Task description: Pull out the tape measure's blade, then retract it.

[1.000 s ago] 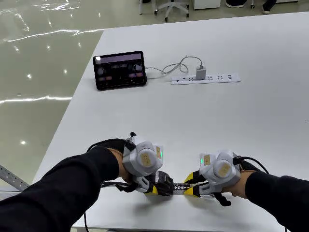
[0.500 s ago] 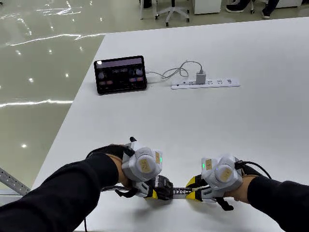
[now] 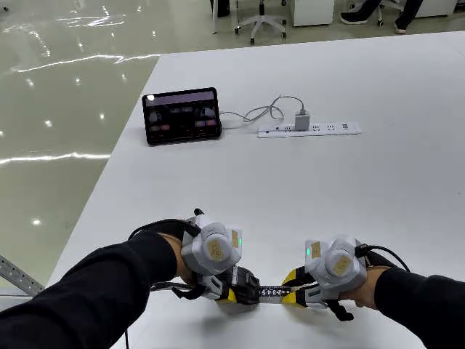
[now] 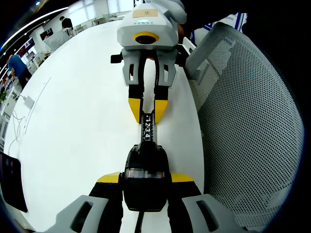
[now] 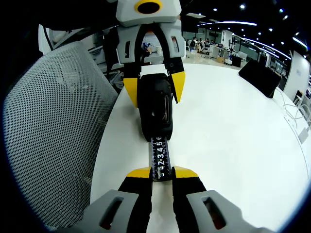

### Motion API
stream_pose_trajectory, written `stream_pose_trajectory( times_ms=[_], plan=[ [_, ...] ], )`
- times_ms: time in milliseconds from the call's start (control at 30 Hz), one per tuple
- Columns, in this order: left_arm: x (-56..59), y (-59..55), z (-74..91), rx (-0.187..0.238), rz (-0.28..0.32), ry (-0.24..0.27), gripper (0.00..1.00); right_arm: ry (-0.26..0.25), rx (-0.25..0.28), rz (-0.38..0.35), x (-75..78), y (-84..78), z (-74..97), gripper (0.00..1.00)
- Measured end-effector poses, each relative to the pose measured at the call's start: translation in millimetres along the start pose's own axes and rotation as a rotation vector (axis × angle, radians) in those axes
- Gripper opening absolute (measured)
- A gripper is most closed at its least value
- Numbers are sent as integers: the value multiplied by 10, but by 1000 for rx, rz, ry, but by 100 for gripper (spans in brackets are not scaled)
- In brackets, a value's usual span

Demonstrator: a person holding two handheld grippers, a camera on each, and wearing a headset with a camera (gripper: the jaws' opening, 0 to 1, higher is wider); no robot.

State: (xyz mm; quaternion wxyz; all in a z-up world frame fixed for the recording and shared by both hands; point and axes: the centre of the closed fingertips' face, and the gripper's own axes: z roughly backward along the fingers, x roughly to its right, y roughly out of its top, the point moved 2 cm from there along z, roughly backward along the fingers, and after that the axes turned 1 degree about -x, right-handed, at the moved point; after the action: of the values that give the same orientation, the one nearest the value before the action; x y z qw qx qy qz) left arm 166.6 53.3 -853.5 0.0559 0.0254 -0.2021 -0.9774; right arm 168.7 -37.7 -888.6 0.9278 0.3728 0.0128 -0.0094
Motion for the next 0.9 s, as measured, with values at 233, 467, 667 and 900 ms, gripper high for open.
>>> stream_pose_trajectory(
  times_ms=[233,467,667,900],
  plan=[
    [-2,2,-3,-5,-2,-3,31,-8,-8,22,-15,-2,8,11],
    [-2,4,-5,-8,-4,-3,31,-9,-8,15,-11,-10,9,10],
    [0,3,-6,-6,-4,-2,31,-10,-7,4,-10,-44,31,10],
    [-2,2,-7,-7,-1,-1,31,-13,-9,-2,-6,-82,62,10]
  ],
)
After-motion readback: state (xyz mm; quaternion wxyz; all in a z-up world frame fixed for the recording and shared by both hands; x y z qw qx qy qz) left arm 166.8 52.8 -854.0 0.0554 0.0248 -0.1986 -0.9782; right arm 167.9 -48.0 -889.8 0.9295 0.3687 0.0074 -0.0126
